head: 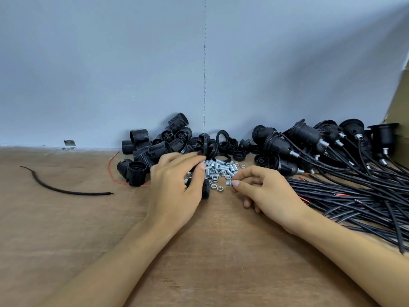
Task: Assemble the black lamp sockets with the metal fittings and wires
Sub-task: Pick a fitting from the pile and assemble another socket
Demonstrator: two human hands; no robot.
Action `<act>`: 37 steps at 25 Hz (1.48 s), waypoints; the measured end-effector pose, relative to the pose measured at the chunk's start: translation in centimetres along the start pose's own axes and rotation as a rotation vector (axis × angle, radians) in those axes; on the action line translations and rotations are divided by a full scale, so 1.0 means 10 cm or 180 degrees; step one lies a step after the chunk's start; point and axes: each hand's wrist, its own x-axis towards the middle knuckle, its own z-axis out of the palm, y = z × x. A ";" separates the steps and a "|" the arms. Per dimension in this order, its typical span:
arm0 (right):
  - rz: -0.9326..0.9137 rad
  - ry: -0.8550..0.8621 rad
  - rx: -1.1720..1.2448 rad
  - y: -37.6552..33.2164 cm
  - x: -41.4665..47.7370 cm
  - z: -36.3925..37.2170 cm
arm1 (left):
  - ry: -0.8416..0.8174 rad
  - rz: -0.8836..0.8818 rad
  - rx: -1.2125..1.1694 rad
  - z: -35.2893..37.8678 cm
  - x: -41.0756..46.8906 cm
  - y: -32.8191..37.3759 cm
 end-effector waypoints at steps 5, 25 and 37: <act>0.0050 0.0031 0.0419 -0.03 0.01 -0.01 | -0.0236 -0.0504 -0.1228 0.04 -0.11 0.25; -0.0295 0.0231 0.0850 -0.12 -0.05 -0.01 | -0.0441 -0.1408 -0.2161 0.05 -0.12 0.25; -0.0609 0.0236 0.0432 -0.13 -0.07 -0.04 | -0.1036 -0.2252 -0.3157 0.04 -0.12 0.16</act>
